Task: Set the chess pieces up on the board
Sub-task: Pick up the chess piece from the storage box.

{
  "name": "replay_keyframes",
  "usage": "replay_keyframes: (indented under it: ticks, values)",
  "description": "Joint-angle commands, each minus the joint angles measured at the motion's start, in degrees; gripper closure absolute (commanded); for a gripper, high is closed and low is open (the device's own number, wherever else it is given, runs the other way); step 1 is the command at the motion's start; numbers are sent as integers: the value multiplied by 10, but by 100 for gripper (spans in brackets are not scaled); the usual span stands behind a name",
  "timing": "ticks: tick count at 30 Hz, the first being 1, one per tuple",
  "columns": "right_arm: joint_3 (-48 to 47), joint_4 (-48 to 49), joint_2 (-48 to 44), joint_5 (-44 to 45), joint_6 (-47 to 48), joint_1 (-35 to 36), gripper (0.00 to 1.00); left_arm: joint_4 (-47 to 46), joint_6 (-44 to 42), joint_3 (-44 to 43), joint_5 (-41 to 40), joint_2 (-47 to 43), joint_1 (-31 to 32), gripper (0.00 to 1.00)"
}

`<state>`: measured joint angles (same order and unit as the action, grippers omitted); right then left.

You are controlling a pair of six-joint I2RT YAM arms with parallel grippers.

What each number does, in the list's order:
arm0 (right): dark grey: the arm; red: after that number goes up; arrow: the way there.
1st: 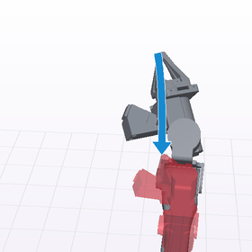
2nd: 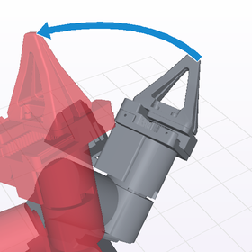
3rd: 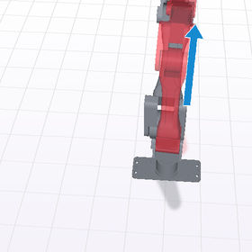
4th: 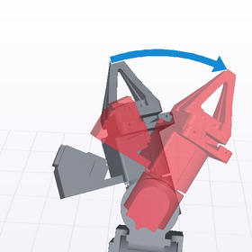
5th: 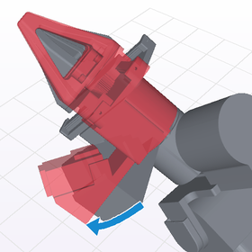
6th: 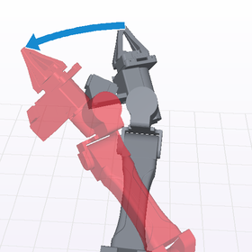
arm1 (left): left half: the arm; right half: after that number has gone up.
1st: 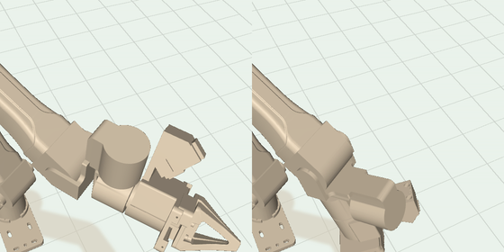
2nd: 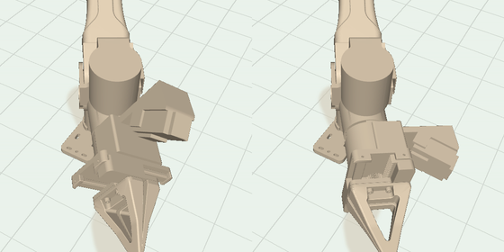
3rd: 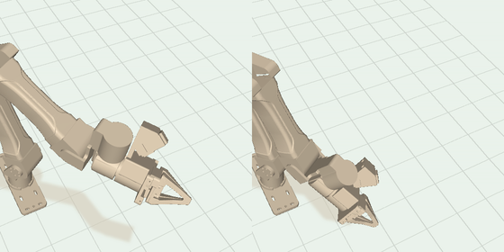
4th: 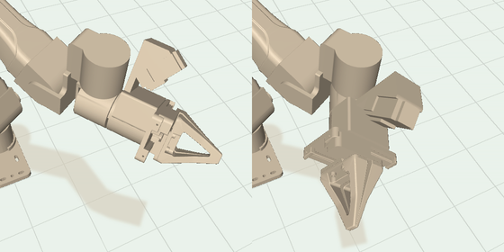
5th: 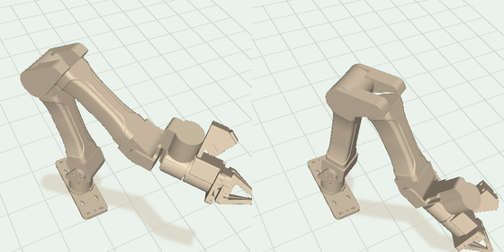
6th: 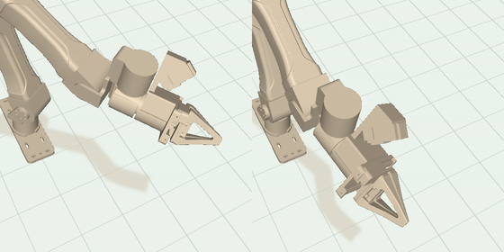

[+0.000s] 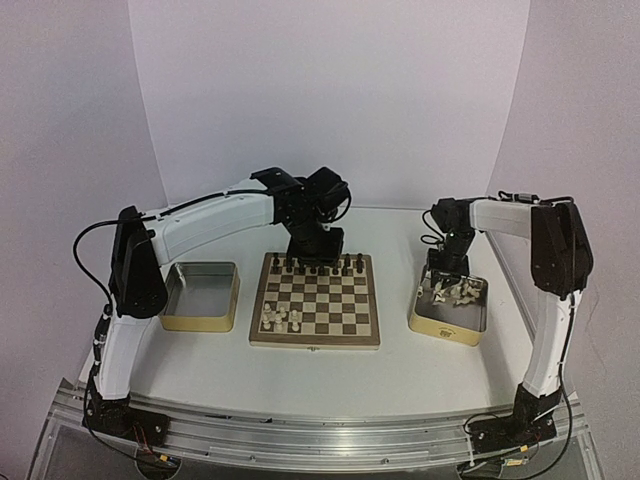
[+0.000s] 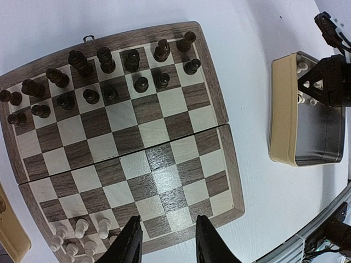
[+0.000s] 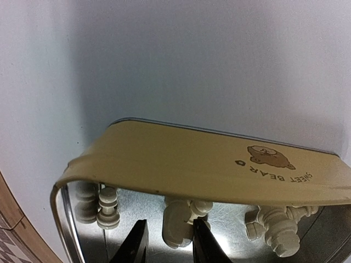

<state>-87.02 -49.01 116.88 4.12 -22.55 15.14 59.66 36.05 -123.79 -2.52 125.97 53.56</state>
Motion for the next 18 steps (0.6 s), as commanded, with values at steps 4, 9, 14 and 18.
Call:
replay_keyframes:
  ticks: [4,9,14,18]
  values:
    - [-32,5,18,20,3,1,80,-10,-4,-27,7,6,-6,67]
    - [-35,4,14,24,4,1,94,-10,-8,-26,9,7,-10,67]
    - [-21,3,-24,17,2,2,98,-13,-11,-18,9,2,-13,67]
    - [-3,-3,-65,11,0,2,98,-18,-15,-10,13,-1,-17,67]
